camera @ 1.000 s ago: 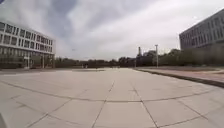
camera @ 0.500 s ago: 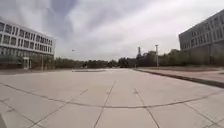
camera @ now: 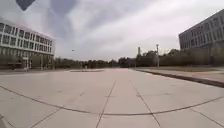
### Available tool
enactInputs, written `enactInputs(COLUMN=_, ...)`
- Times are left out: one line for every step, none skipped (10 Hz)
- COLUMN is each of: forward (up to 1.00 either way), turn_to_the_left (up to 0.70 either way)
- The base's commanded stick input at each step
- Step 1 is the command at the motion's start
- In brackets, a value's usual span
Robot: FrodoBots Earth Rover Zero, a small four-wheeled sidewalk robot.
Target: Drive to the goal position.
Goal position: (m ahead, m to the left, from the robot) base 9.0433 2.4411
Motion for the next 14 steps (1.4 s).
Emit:
enactInputs(forward=0.5, turn_to_the_left=0.0)
enactInputs(forward=0.5, turn_to_the_left=0.0)
enactInputs(forward=0.5, turn_to_the_left=0.0)
enactInputs(forward=0.5, turn_to_the_left=0.0)
enactInputs(forward=0.5, turn_to_the_left=0.0)
enactInputs(forward=0.5, turn_to_the_left=0.0)
enactInputs(forward=0.5, turn_to_the_left=-0.01)
enactInputs(forward=0.5, turn_to_the_left=-0.32)
enactInputs(forward=0.5, turn_to_the_left=-0.5)
enactInputs(forward=0.5, turn_to_the_left=-0.5)
enactInputs(forward=0.5, turn_to_the_left=-0.5)
enactInputs(forward=0.5, turn_to_the_left=-0.5)
enactInputs(forward=0.5, turn_to_the_left=-0.5)
enactInputs(forward=0.5, turn_to_the_left=-0.24)
